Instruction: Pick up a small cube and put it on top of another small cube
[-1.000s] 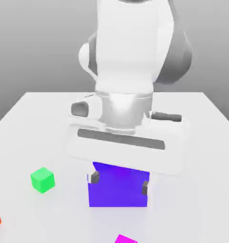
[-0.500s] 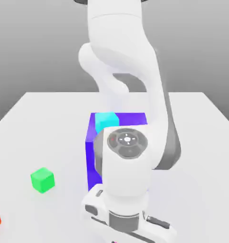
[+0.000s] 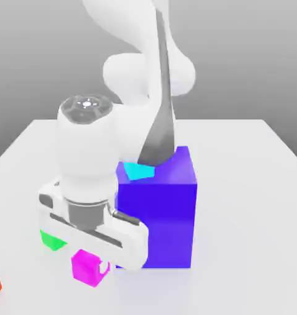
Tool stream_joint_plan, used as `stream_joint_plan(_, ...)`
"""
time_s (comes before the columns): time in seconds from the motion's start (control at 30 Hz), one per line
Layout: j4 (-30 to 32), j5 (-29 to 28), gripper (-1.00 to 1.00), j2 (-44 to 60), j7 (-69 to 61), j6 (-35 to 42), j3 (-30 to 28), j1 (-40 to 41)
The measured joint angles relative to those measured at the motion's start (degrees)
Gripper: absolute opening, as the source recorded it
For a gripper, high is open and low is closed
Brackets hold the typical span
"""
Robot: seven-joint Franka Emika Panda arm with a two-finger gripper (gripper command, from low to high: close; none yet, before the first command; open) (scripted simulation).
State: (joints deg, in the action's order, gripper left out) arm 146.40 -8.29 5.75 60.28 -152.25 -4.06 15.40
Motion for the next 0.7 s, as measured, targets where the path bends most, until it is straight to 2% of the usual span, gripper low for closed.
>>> stream_joint_plan(0.13,8.0,1.1,-1.00,-7.6,-10.2,-0.5,-3.8,8.4)
stream_joint_plan(0.23,13.8,3.5,-1.00,-12.7,-18.8,-1.2,-6.9,10.2)
stream_joint_plan(0.47,14.9,11.4,-1.00,-2.1,-26.5,-12.6,-7.0,9.9)
stream_joint_plan(0.5,14.9,12.3,1.00,-0.8,-27.1,-13.8,-6.6,10.1)
stream_joint_plan(0.7,14.8,12.8,1.00,-0.1,-27.5,-14.5,-6.3,10.3)
